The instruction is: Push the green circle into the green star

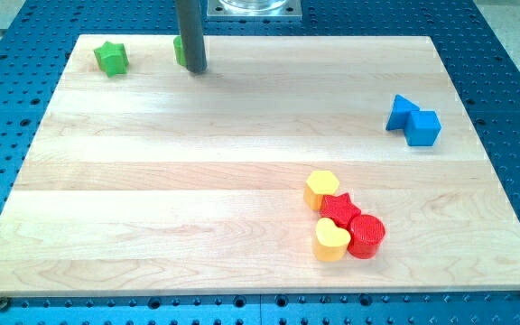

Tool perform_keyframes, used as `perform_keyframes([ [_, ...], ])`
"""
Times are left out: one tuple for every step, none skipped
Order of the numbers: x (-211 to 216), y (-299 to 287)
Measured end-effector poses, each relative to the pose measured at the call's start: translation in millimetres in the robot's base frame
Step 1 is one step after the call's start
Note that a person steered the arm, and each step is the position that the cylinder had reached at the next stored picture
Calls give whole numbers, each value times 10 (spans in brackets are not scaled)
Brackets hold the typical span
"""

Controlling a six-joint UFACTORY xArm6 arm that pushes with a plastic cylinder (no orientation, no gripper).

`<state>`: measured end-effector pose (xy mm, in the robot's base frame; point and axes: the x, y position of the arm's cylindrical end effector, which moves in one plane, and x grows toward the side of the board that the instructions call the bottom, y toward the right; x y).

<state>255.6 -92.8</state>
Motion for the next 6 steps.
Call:
perform_keyframes([
  [-96,-254],
  [-229,499],
  [-513,144],
  [-502,-181],
  [-513,-379],
  [-443,-634],
])
